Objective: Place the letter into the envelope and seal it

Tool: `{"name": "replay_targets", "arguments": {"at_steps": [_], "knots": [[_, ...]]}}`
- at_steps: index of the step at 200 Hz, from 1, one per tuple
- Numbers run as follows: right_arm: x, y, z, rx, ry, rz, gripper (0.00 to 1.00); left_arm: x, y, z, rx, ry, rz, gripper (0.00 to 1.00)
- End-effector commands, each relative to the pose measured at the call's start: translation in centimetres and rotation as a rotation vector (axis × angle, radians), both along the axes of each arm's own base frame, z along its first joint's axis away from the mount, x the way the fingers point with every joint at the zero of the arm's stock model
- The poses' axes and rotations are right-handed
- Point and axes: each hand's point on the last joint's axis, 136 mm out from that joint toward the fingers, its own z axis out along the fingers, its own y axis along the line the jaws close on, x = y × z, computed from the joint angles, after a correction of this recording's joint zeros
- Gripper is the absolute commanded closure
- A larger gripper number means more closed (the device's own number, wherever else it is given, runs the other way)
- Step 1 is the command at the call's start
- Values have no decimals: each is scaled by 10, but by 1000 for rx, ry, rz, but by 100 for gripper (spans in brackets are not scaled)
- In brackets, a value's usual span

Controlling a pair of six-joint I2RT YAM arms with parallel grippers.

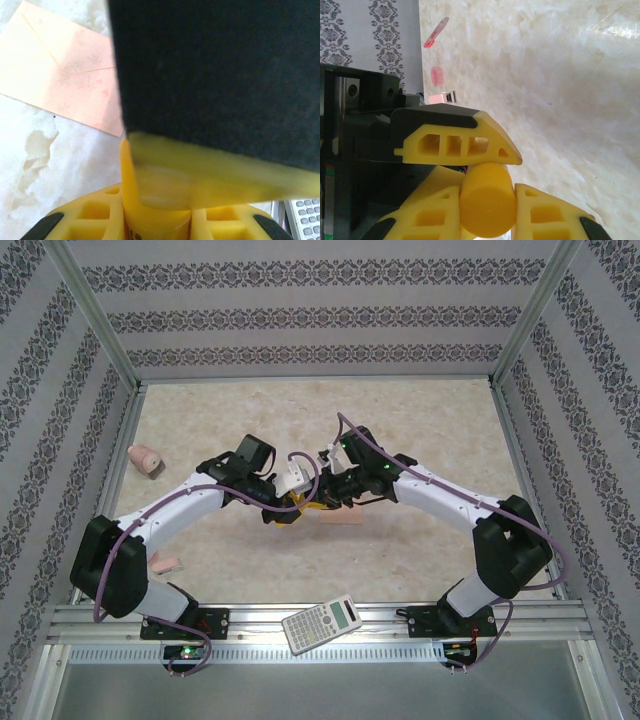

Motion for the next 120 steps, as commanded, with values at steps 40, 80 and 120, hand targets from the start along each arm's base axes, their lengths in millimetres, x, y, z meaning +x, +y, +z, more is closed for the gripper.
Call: {"name": "replay_targets", "arguments": {"at_steps": [40,80,120], "knots": [[-39,35,-13,45,57,126,83,32,-45,89,-314,-292,-57,100],[-40,36,-20,40,67,123,83,35,-46,91,-316,-302,-53,100],[-41,37,-15,40,55,127,83,34,-45,90,-314,-299,-55,100]]}}
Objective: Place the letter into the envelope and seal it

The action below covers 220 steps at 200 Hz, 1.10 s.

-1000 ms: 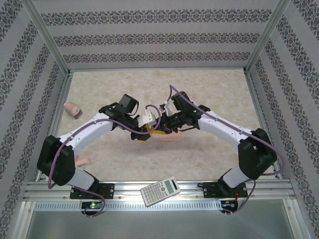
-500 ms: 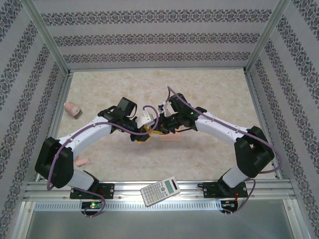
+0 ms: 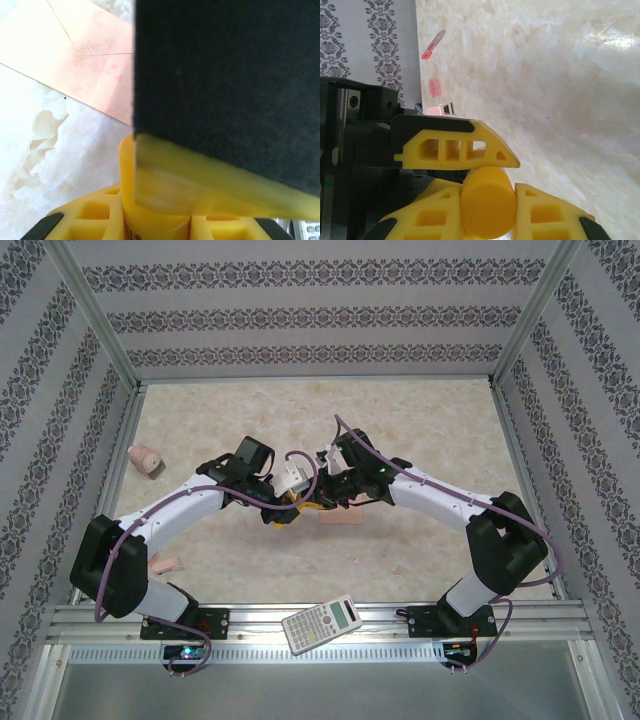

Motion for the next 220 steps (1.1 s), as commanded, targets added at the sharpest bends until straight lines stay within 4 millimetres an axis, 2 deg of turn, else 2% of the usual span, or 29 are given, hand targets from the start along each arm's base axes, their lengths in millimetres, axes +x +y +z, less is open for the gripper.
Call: {"name": "replay_targets", "arguments": {"at_steps": [1,65,97,132,220], "knots": [[-48,28,-6,35,63,160,82,29,-52,98,-332,-338,-125,100],[-31,12,10,-2,-5,131,72,21,-47,92,-314,-330,-131,100],[-20,-3,21,-15,-39,99,54,20,-44,92,-311,-351,-124,100],[-9,-21,37,-12,-80,57,42,21,-42,89,-306,-359,-118,100],[20,-79,90,62,-179,-94,39,26,-38,82,-330,-326,-86,100]]}}
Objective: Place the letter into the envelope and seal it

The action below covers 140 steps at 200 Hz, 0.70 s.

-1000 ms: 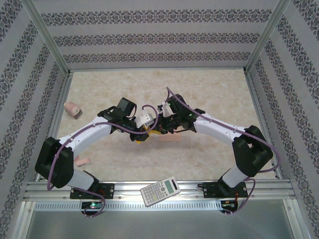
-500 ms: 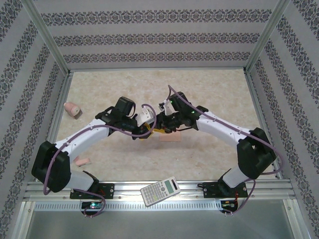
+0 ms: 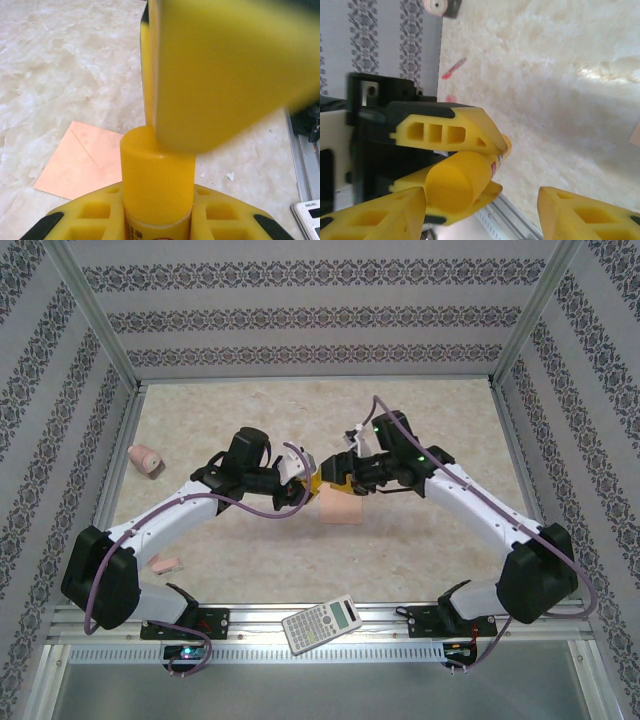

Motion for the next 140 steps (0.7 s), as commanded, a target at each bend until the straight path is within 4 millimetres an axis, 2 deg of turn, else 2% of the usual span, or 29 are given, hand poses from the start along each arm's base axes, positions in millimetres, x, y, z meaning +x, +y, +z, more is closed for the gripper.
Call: {"name": "replay_targets", "arguments": {"at_steps": [1,34,71,115,140], "knots": [[1,-13,21,33,-38,-8,39,2,-2,14,-58,-27,-10,100],[6,-27,26,37,-52,-43,39,5,-3,14,-62,-10,1,100],[11,-39,23,32,-51,-75,39,14,-1,8,-45,68,61,100],[18,-48,19,25,-53,-100,39,28,8,10,-20,168,187,100],[24,-53,20,11,-67,-111,39,42,20,9,-4,240,315,100]]}}
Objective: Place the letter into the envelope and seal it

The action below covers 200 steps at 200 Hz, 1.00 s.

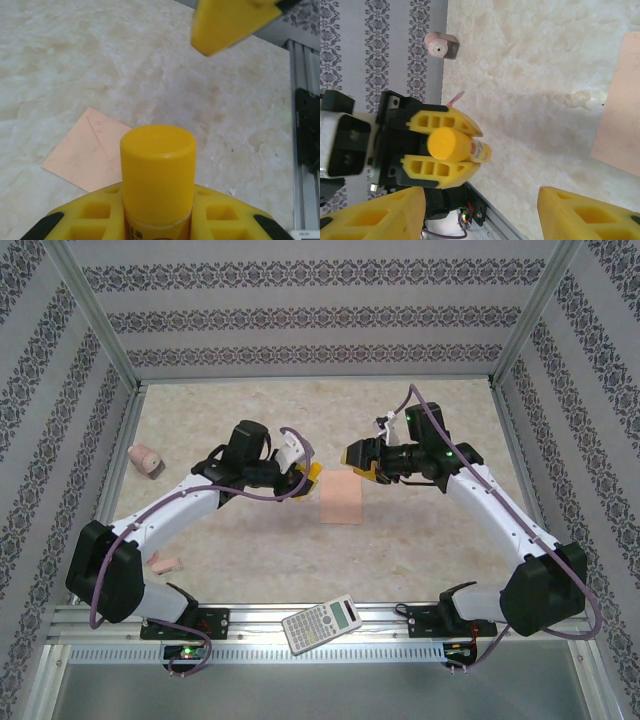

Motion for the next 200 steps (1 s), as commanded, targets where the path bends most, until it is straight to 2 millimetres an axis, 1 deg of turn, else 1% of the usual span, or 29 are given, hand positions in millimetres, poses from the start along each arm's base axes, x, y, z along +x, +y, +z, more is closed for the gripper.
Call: {"name": "replay_targets", "arguments": {"at_steps": [1,26,65,101,127,150,173,200], "knots": [[0,-6,4,-7,-31,8,39,17,14,4,13,101,149,100],[6,-13,-4,-48,-36,-20,39,28,29,-1,53,188,268,100],[10,-18,-21,-77,-17,-34,39,39,57,-21,133,365,472,100],[11,-20,-34,-88,9,-37,39,43,82,-53,203,548,629,100],[10,-22,-43,-99,27,-40,39,44,94,-74,223,659,710,100],[7,-24,-51,-107,43,-41,39,43,101,-90,237,744,773,100],[5,-26,-56,-113,50,-42,39,40,105,-106,288,804,802,100],[4,-27,-60,-116,56,-43,39,38,106,-119,299,856,831,100]]}}
